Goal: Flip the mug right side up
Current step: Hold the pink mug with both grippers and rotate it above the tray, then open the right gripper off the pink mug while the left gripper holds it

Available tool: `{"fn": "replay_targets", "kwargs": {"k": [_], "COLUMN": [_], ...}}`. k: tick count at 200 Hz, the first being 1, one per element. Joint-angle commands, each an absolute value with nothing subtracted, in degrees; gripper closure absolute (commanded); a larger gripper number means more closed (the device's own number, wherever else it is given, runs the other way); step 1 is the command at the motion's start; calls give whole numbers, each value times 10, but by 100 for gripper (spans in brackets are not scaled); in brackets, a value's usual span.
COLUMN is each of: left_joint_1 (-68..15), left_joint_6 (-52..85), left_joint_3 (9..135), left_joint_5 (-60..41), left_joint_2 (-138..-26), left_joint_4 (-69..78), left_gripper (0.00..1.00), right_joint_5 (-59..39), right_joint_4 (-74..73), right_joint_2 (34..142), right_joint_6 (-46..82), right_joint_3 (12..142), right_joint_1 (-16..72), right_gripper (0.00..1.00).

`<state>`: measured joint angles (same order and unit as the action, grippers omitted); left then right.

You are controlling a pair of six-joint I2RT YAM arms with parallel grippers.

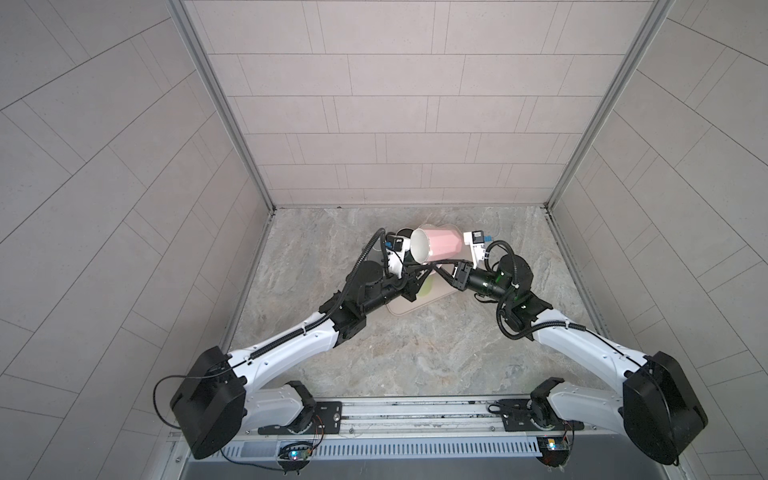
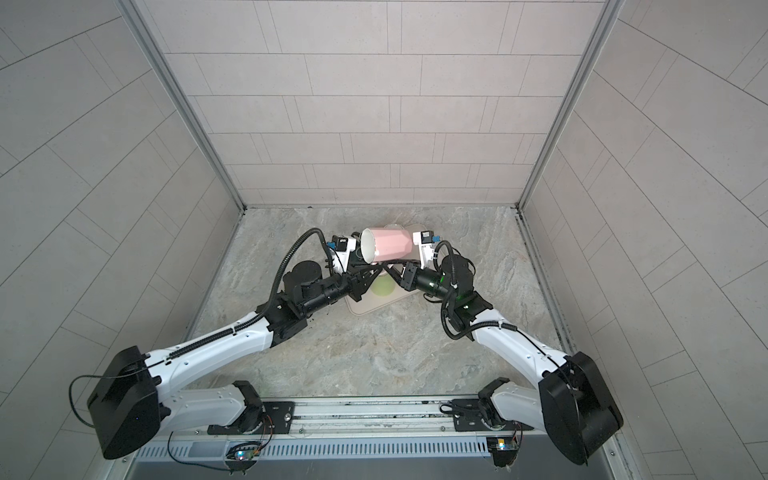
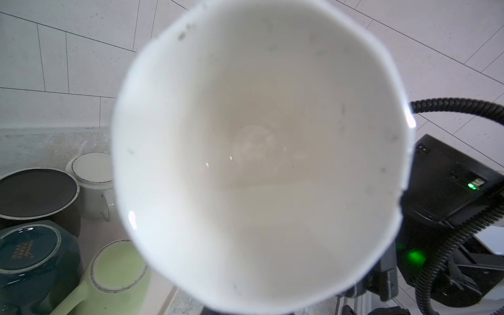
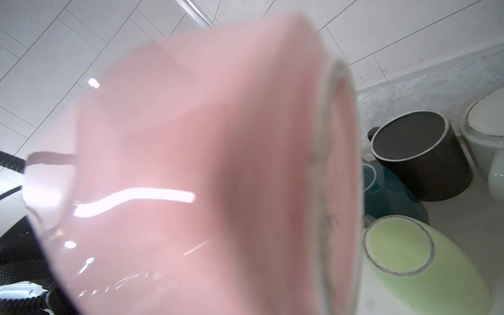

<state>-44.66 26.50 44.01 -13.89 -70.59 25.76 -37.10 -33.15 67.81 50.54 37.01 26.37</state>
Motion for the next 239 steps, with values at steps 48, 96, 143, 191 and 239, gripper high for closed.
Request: {"fn": "replay_targets", "kwargs": {"k": [48,96,143,191,239], "left_joint_1": [-449,-448,-448,-430,-399], "left_joint_6": [232,201,186,178,175], "left_joint_3": [481,485,491,493,505], "left_joint_5": [-91,-70,-45,-42,-30], "left_joint_2": [-692,-690,-693,-698,-698], "left_joint_4": [213,187,165,151,108], "left_gripper": [100,100,100,100,100], "right_joint_5": [-369,-361,-343,-262,-173], "right_joint_4": [-379,-361,-323,-162,-29], "right_joint_2": [681,676,661,607,549], "right_joint_6": [497,483,455,386,354], "right_joint_3": [359,358,358,370,380], "right_joint_1": [266,266,266,265,259], "right_gripper": [70,69,60,48,42]}}
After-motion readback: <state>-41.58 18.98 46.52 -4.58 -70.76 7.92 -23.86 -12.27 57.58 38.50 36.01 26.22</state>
